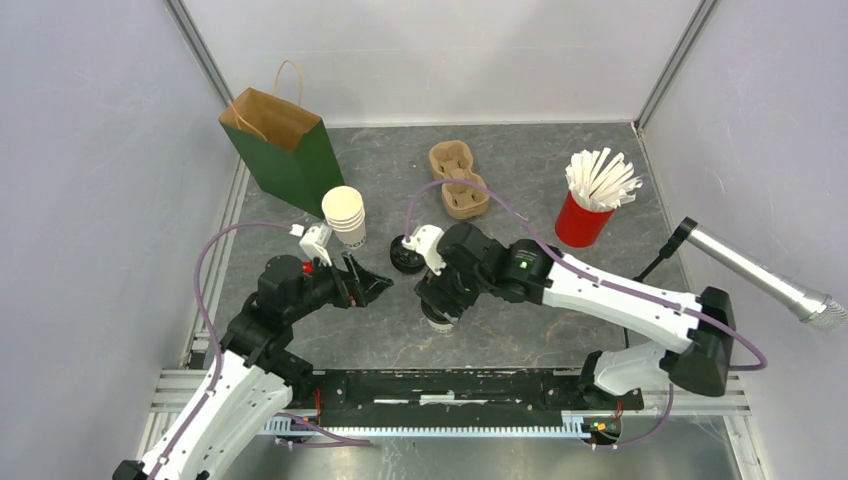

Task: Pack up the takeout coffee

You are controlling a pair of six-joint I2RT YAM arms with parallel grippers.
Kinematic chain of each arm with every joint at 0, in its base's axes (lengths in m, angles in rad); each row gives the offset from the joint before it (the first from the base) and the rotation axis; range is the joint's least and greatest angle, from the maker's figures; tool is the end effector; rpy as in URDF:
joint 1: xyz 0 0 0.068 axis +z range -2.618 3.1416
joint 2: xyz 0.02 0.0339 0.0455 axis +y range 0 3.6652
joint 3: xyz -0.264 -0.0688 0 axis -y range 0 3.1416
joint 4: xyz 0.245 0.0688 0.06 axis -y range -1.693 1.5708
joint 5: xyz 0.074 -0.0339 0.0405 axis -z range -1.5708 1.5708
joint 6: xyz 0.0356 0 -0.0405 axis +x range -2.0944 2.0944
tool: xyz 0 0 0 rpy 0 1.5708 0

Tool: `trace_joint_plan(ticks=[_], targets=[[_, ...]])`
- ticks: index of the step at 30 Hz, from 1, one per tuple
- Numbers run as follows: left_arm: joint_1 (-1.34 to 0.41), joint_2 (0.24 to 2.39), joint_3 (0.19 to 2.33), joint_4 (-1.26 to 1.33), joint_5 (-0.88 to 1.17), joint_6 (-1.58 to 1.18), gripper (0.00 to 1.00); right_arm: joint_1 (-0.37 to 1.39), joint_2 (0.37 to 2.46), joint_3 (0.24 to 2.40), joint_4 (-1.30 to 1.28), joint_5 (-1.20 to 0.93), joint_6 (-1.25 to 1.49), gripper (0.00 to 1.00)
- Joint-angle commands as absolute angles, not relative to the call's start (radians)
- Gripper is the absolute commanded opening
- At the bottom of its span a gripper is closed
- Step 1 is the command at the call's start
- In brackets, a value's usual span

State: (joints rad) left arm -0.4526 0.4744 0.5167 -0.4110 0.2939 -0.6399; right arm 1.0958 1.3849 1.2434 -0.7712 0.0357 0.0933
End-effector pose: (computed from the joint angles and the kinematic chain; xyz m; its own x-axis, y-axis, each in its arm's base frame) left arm 0.1108 -0.0653 0.2655 -0.6550 -0.3170 -0.6859 0.3371 0.6898 -0.6407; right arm 0.1334 0.2566 0.3111 -0.4421 -0.6561 -0.6116 -0.8412 0.5399 0.0289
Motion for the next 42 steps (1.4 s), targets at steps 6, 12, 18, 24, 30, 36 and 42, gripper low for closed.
trace_joint_plan(ticks=[6,12,18,24,30,36,42], targets=[[-0.448,0.658,0.476,-0.179,0.531,-0.685,0.87,1.045,1.158,0.981,-0.457,0.067,0.186,0.41],[-0.464,0.738,0.441,-0.047,0.535,-0.734,0.86,1.003,0.985,0.719,-0.107,-0.072,0.232,0.2],[-0.486,0.813,0.434,0.026,0.548,-0.712,0.85,0.991,0.98,0.646,0.014,-0.148,0.245,0.17],[-0.499,0.873,0.43,0.054,0.557,-0.702,0.82,0.988,1.003,0.606,0.11,-0.183,0.261,0.17],[-0.526,0.923,0.414,0.122,0.567,-0.721,0.82,0.967,1.03,0.551,0.196,-0.199,0.265,0.16],[-0.569,0.974,0.402,0.203,0.561,-0.735,0.82,0.937,1.083,0.471,0.277,-0.237,0.295,0.15],[-0.601,1.018,0.405,0.216,0.536,-0.714,0.8,0.927,1.075,0.409,0.325,-0.25,0.315,0.14]])
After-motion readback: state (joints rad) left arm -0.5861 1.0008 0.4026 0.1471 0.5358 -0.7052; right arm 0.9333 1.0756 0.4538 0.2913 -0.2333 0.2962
